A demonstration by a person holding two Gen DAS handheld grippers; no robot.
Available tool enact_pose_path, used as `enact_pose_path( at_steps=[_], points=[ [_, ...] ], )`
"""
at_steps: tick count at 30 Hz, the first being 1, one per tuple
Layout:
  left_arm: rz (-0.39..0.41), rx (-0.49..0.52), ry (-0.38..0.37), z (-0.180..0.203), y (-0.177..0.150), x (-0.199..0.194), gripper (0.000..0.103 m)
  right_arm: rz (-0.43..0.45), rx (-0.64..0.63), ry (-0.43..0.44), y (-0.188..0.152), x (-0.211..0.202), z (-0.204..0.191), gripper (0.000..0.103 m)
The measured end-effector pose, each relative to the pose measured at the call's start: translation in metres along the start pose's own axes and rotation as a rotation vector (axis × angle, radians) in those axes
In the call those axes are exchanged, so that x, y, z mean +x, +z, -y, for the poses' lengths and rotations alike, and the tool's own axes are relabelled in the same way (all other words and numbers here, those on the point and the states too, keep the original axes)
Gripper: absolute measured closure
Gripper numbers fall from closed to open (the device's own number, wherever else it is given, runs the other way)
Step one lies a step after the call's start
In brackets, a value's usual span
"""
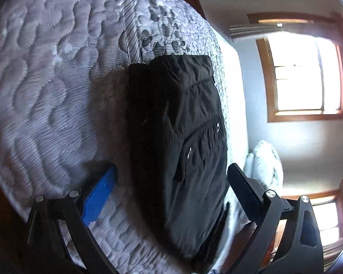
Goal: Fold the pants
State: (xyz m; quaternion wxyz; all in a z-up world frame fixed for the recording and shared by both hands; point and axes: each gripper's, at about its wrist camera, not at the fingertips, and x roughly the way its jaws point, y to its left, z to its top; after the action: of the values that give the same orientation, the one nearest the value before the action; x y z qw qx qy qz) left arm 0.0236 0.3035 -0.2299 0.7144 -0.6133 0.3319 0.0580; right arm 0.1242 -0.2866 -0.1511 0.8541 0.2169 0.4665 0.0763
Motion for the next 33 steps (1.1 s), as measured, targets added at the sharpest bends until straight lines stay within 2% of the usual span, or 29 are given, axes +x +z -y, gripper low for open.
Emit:
enact_pose_path(
  at_steps=[10, 19, 28, 30, 32, 33],
  points=[
    [0.001, -0.050, -0.073, 0.003, 0.009, 0.013, 0.007, -0.033, -0.039, -0.008, 0.001, 0.012, -0.009, 0.033],
    [-0.021, -0.106, -0.061, 0.013, 0.032, 0.032, 0.007, -0.054, -0.042, -0.025, 0.002, 0.017, -0.008, 0.033],
    [-0.027, -0.102, -0.026, 0.027, 0.050, 0.042, 0.008, -0.093, -0.042, -0.042, -0.001, 0.029, -0.005, 0.033],
    [-0.033, -0.086, -0.001, 0.030, 0.054, 0.048, 0.012, -0.098, -0.049, -0.046, -0.002, 0.030, -0.006, 0.033],
    [-0.042, -0.084, 0.052, 0.026, 0.056, 0.052, 0.027, -0.101, -0.048, -0.045, -0.002, 0.032, -0.006, 0.033],
    [-0.044, -0.095, 0.068, 0.025, 0.058, 0.053, 0.030, -0.102, -0.047, -0.043, -0.002, 0.033, -0.006, 0.033]
  ],
)
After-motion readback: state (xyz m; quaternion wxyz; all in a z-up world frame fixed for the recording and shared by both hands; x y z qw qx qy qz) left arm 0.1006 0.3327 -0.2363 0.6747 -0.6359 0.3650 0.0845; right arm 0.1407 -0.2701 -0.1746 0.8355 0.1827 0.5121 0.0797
